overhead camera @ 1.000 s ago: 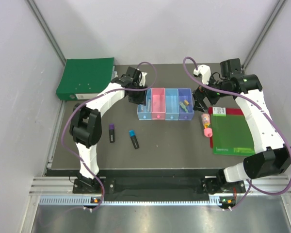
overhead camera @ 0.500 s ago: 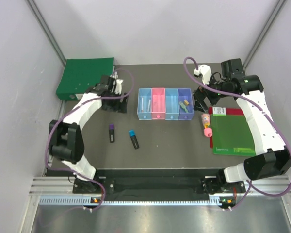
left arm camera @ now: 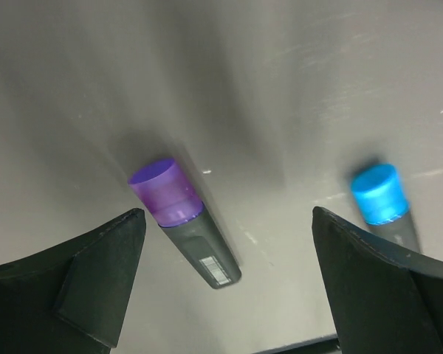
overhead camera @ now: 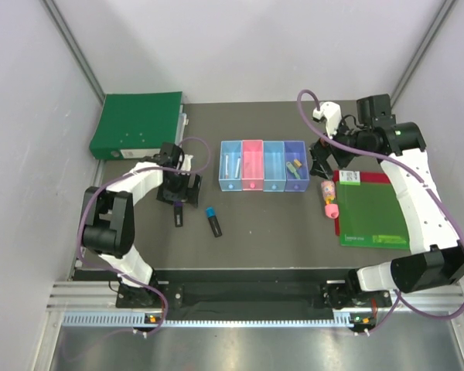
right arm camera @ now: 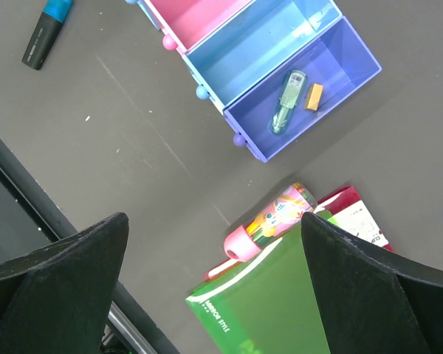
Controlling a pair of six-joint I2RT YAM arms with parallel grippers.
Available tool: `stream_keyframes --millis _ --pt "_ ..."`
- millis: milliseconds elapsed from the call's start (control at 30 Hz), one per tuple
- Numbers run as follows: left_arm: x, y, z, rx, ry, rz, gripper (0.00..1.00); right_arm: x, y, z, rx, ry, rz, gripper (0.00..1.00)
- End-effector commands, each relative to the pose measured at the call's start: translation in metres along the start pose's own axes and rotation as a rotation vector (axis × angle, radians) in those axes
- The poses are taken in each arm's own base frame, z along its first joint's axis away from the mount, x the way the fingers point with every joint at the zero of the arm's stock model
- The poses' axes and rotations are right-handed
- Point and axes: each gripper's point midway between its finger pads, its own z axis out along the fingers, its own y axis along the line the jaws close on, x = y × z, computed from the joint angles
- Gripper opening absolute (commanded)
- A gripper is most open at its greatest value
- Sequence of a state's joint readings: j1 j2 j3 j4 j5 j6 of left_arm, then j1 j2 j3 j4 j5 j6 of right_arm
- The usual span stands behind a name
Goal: Sort the stationery into containers
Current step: Pick up the pen from the center of the board.
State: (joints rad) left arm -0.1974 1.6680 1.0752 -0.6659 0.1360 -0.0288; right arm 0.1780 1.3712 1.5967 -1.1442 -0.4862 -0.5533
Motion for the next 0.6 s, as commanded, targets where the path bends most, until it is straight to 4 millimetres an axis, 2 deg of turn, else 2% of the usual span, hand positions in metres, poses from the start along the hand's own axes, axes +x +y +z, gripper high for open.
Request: stream_keyframes --millis 0,133,200,233,300,333,433,567 --pt "0.002 0.009 0.012 -0.045 -0.012 -0.025 0.99 -0.007 0.000 -0.014 0.040 -0.046 -0.012 1.00" --pt "0.008 0.015 0.019 -0.075 0.000 -0.038 0.99 -0.007 0.001 -0.014 0.039 -0.047 -0.012 0.99" --pt "0.011 0.015 0.022 -0.073 0.012 -0.041 0.94 -0.008 0.000 -0.014 0.037 -0.049 -0.012 1.00" --pt "0.013 0.014 0.023 -0.068 0.017 -0.043 0.77 -0.008 0.000 -0.013 0.036 -0.048 -0.010 1.00" --pt "0.015 0.012 0.026 -0.052 0.027 -0.041 0.58 -0.009 -0.001 -0.012 0.036 -0.050 -0.007 1.00" --pt "0.014 0.011 0.027 -0.048 0.029 -0.040 0.35 -0.010 -0.002 -0.012 0.038 -0.052 -0.005 1.00" --pt "0.015 0.011 0.031 -0.048 0.052 -0.037 0.00 -0.009 -0.002 -0.011 0.037 -0.051 -0.004 1.00" --pt "0.012 0.006 0.026 -0.017 0.052 -0.024 0.00 -0.001 -0.001 -0.008 0.033 -0.023 0.008 1.00"
